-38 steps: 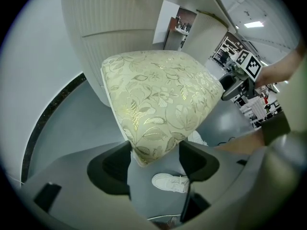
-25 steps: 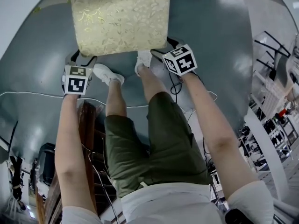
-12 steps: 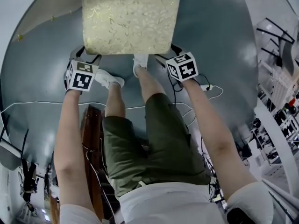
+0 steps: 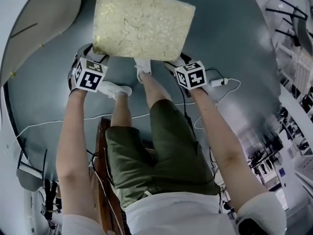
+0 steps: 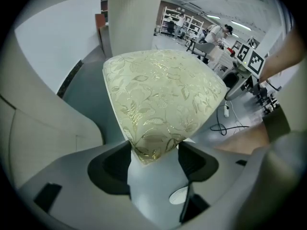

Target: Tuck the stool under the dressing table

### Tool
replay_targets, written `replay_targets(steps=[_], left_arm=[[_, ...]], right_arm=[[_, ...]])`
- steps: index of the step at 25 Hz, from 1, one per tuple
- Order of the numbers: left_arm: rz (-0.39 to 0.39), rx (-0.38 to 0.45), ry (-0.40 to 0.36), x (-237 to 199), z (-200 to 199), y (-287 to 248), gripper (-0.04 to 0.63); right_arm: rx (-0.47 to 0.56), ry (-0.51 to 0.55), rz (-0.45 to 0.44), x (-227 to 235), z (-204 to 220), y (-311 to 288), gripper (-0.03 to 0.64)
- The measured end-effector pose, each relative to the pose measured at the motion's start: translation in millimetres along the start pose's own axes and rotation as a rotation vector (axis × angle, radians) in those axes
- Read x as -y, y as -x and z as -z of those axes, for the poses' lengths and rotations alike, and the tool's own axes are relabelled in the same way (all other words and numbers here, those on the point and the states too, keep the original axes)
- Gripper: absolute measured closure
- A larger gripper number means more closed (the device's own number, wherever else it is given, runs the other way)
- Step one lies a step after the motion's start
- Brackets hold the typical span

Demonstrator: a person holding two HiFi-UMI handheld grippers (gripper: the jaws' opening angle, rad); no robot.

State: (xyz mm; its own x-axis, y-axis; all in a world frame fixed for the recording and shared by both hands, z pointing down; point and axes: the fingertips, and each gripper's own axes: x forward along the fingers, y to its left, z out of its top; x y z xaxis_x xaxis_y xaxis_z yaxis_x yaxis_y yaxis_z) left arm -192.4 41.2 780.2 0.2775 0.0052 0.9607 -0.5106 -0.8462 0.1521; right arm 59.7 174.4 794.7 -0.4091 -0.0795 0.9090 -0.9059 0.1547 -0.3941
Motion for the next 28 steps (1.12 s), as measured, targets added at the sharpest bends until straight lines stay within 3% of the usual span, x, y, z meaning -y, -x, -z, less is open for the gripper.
replay_targets(steps=[3, 5, 6, 7, 10, 11, 12, 17, 28], left_arm=[[0.008, -0.013, -0.079, -6.8, -13.2, 4.1, 0.295], [0.010, -0.023, -0.121, -17.3, 2.5, 17.1, 0.295], [0.005, -0.026, -0.104, -14.9, 15.9, 21.5, 0.295], [-0.013, -0.022, -0.029, -1.6, 31.1, 22.0, 0.295], [-0.131, 0.039, 0.440, 67.8, 62.1, 6.2, 0.295], [-0.155, 0.051, 0.528, 74.7, 66.9, 2.9, 0.295], [-0.163, 0.054, 0.556, 71.7, 70.5, 1.9, 0.295], [-0.159, 0.067, 0.492, 39.1, 67.0, -1.8, 0.293], [-0.155, 0.093, 0.295, 13.3, 55.5, -4.3, 0.298]], right_arm=[[0.029, -0.068, 0.013, -7.7, 7.5, 5.2, 0.276], [0.044, -0.103, 0.019, -38.1, 13.6, 2.1, 0.278], [0.036, -0.089, 0.015, -47.4, 17.4, 0.7, 0.279], [0.005, -0.021, 0.001, -44.2, 17.1, 1.4, 0.279], [-0.175, 0.425, -0.073, 16.7, -31.4, 7.9, 0.284], [-0.207, 0.507, -0.087, 24.1, -46.5, 4.9, 0.284], [-0.216, 0.531, -0.091, 22.8, -54.1, 0.4, 0.285], [-0.187, 0.459, -0.061, 15.1, -62.3, -13.3, 0.290], [-0.122, 0.287, 0.018, 2.8, -28.0, -20.3, 0.284]])
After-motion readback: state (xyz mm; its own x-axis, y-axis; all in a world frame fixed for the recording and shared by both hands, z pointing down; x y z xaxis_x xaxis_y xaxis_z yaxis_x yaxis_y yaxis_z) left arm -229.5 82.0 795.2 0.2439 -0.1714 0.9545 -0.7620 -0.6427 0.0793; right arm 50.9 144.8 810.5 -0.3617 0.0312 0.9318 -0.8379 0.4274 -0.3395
